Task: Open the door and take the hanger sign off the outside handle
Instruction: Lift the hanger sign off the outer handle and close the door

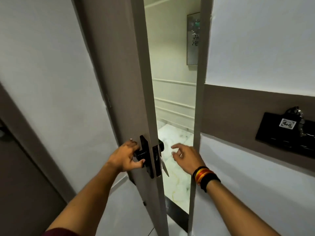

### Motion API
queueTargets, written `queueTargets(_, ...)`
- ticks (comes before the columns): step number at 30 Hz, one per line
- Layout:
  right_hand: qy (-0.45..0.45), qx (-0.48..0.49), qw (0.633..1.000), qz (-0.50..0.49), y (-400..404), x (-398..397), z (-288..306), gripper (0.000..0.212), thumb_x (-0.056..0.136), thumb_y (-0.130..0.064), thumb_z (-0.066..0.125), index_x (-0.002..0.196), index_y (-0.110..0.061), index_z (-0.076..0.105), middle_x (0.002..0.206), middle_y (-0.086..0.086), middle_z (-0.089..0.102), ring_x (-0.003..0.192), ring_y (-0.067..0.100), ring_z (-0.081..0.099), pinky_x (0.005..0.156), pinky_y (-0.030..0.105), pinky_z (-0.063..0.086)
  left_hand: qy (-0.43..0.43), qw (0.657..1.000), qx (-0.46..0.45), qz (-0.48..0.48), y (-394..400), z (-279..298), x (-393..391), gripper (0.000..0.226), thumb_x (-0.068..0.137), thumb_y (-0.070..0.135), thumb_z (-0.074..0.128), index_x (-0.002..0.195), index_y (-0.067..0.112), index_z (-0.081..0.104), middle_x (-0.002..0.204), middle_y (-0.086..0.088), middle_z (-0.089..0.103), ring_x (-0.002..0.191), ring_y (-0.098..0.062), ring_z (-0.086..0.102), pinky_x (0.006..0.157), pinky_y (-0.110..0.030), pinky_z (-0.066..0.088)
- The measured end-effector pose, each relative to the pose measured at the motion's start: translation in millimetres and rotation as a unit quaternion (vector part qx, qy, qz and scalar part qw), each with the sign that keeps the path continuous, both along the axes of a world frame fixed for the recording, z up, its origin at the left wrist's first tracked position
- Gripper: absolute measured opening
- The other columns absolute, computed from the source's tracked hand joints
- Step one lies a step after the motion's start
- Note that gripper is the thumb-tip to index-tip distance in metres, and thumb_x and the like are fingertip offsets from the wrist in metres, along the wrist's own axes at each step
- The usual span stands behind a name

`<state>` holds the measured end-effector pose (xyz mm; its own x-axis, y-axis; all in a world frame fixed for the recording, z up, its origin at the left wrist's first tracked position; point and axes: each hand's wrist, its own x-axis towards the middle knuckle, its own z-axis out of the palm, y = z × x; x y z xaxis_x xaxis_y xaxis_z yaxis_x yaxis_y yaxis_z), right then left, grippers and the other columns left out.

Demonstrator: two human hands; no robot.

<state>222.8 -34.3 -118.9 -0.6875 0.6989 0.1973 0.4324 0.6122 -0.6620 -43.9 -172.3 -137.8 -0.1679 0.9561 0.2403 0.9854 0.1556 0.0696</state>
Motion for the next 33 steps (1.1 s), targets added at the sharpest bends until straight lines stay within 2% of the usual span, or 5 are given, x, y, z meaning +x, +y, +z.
queueTargets(6, -0.068, -0.006, 0.992, 0.104, -50.6, -46.4, -22.4, 0.036, 0.096, -0.030, 0.061, 0.131, -0.025, 0.067, 0.096, -0.004, 0.077, 0.094, 0.021, 0.071, 0.086, 0.031, 0.055, 0.057, 0.990, -0.104, 0.076, -51.3, 19.8, -2.3, 0.077, 0.089, 0.068, 0.059, 0.144, 0.014, 0.062, 0.158, -0.004, 0.055, 0.162, -0.024, 0.021, 0.135, -0.042, 0.008)
queueTargets(14, -0.054, 0.090, 0.985, 0.140, -104.9, -89.4, -29.6, 0.031, 0.096, -0.034, 0.055, 0.116, -0.017, 0.072, 0.094, 0.008, 0.078, 0.092, 0.031, 0.072, 0.079, 0.038, 0.059, 0.119, 0.955, -0.220, 0.160, -100.4, 37.1, -10.7, 0.085, 0.093, 0.072, 0.048, 0.163, 0.025, 0.036, 0.176, -0.001, 0.020, 0.165, -0.029, 0.003, 0.134, -0.050, -0.001)
queueTargets(20, -0.028, 0.129, 0.979, 0.157, -126.5, -112.1, -26.4, 0.024, 0.095, -0.038, 0.059, 0.100, -0.020, 0.073, 0.090, 0.006, 0.078, 0.085, 0.029, 0.072, 0.076, 0.036, 0.060, 0.128, 0.948, -0.237, 0.169, -128.5, 42.1, -28.8, 0.082, 0.089, 0.076, 0.048, 0.156, 0.030, 0.046, 0.172, -0.001, 0.029, 0.164, -0.029, 0.010, 0.134, -0.052, 0.000)
queueTargets(25, 0.033, 0.229, 0.965, 0.119, -134.1, -120.5, -15.8, 0.026, 0.100, -0.029, 0.050, 0.085, -0.016, 0.066, 0.072, 0.005, 0.072, 0.062, 0.029, 0.069, 0.052, 0.030, 0.045, 0.141, 0.949, -0.235, 0.156, -141.9, 43.1, -42.7, 0.081, 0.085, 0.080, 0.043, 0.152, 0.035, 0.050, 0.167, 0.001, 0.038, 0.163, -0.026, 0.014, 0.133, -0.052, 0.004)
queueTargets(33, -0.024, 0.233, 0.966, 0.112, -113.5, -148.6, 0.0, 0.023, 0.104, -0.023, 0.048, 0.106, -0.011, 0.068, 0.094, 0.008, 0.075, 0.081, 0.031, 0.073, 0.062, 0.032, 0.047, 0.140, 0.952, -0.233, 0.143, -148.5, 38.6, -52.7, 0.080, 0.088, 0.079, 0.044, 0.156, 0.035, 0.045, 0.170, 0.002, 0.033, 0.163, -0.026, 0.013, 0.133, -0.055, 0.001)
